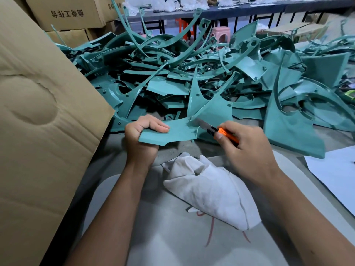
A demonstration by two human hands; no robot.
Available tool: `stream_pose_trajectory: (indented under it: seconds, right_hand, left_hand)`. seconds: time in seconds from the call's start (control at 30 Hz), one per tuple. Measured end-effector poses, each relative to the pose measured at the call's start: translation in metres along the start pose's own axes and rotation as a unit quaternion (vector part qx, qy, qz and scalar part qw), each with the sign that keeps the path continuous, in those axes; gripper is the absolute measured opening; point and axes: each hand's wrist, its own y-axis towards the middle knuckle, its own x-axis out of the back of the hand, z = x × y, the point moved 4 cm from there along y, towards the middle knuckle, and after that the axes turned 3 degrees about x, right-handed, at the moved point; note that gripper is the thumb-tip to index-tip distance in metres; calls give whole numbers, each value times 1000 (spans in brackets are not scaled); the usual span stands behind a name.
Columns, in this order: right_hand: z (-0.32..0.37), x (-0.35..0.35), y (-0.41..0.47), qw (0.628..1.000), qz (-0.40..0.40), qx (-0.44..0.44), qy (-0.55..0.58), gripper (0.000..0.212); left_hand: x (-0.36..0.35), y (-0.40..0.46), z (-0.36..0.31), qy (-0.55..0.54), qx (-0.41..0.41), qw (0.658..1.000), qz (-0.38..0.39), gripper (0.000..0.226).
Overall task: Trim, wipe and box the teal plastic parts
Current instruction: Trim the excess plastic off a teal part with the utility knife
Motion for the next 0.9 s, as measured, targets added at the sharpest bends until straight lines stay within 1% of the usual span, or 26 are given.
stream_pose_trajectory:
  seconds: [0.1, 0.2, 0.33, 0.5, 0.63, 0.67, 0.73, 0.8, 0.9]
  right_hand:
    - [4, 1, 0, 1000, -2, 19, -15, 17]
    - [4, 5, -1, 999, -15, 32, -25, 11]
    - [8, 6, -2, 999, -30, 40, -18, 10]
    - [13, 6, -3, 999, -9, 46, -22, 7]
    - [21, 6, -4, 995, 29, 87, 33, 9]
    - [22, 6, -4, 994, 26, 92, 49, 9]
    - [21, 6, -4, 995, -6, 89, 52, 9]
    - [16, 6, -3, 997, -26, 66, 17, 12]
    - [10, 3, -2, 999, -5, 51, 9, 13]
  left_hand:
    - [2, 0, 2, -12, 25, 1000, -4, 38]
    - [1, -2, 0, -11, 26, 1000, -7, 32]
    - [1, -2, 1, -15, 34, 999, -4, 34]
    - [2, -3, -1, -8, 35, 999, -8, 36]
    - [1, -4, -2, -7, 48, 999, -17, 38]
    - [1, -4, -2, -6, 52, 998, -19, 38]
    - [0, -4, -3, -5, 50, 999, -20, 39]
    - [0, -4, -4, -3, 42, 999, -17, 38]
    - [0, -4, -2, 2, 45, 999, -20, 40]
